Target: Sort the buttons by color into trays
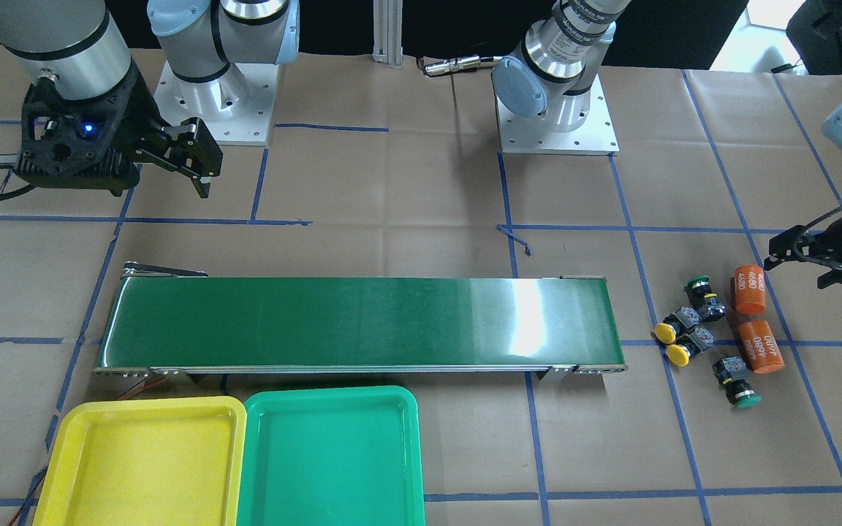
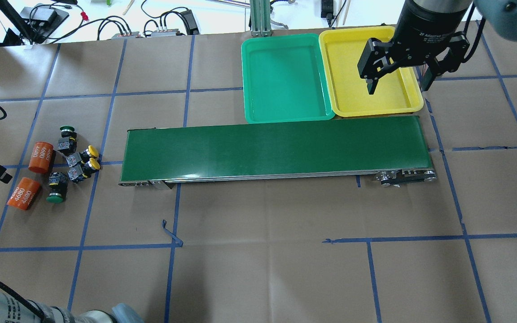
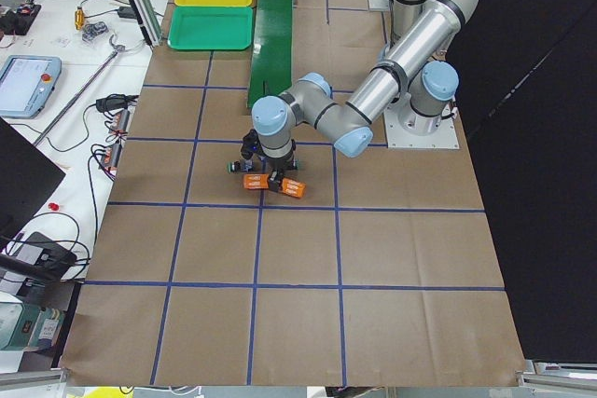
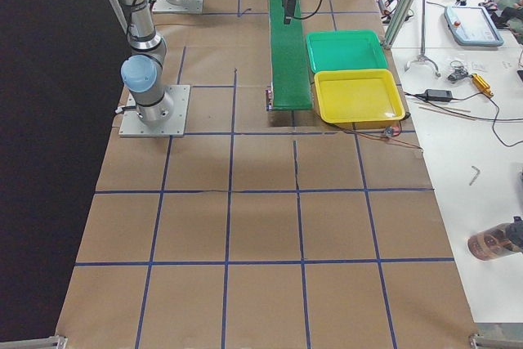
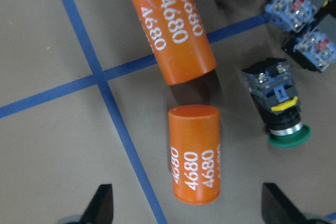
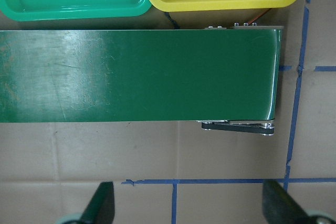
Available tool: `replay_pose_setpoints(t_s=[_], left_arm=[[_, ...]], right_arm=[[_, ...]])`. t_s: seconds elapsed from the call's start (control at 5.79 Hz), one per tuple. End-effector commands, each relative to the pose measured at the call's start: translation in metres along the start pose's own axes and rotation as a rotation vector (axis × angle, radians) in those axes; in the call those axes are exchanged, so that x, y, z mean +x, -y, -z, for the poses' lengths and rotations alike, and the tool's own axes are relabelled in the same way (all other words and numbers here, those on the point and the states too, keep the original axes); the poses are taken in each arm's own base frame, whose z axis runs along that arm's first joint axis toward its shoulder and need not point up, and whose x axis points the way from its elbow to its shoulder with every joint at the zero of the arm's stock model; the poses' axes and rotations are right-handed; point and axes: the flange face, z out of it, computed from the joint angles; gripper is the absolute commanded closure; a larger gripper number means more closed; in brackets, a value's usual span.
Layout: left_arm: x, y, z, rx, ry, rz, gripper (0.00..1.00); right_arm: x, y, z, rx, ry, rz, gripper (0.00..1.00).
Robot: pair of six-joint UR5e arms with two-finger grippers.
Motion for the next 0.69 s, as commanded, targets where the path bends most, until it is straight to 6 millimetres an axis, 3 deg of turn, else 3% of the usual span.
replay_pose_setpoints(t_s=[0.0,0.17,0.35,0.52], left_arm=[[0.0185,-0.0159,-0.0602,0.01,-0.064,-0.034,0.02],[0.0222,-0.0174,-0.0659,0.005,-0.074,-0.037,0.02],[0.0208,-0.017,-0.067,0.004,-0.074,-0.042,0.19],[0.0195,-0.0171,-0.067,0.002,-0.06,-0.042,0.48]], right_arm=[[-0.0001,0.0,-0.0002,-0.001,0.001,0.003,0.0],[-0.0001,0.0,-0.0002,-0.001,0.001,0.005,0.0],[-0.0001,0.0,-0.0002,-0.001,0.001,0.009,0.0],[-0.0003,0.0,-0.0002,-0.001,0.003,0.011,0.0]])
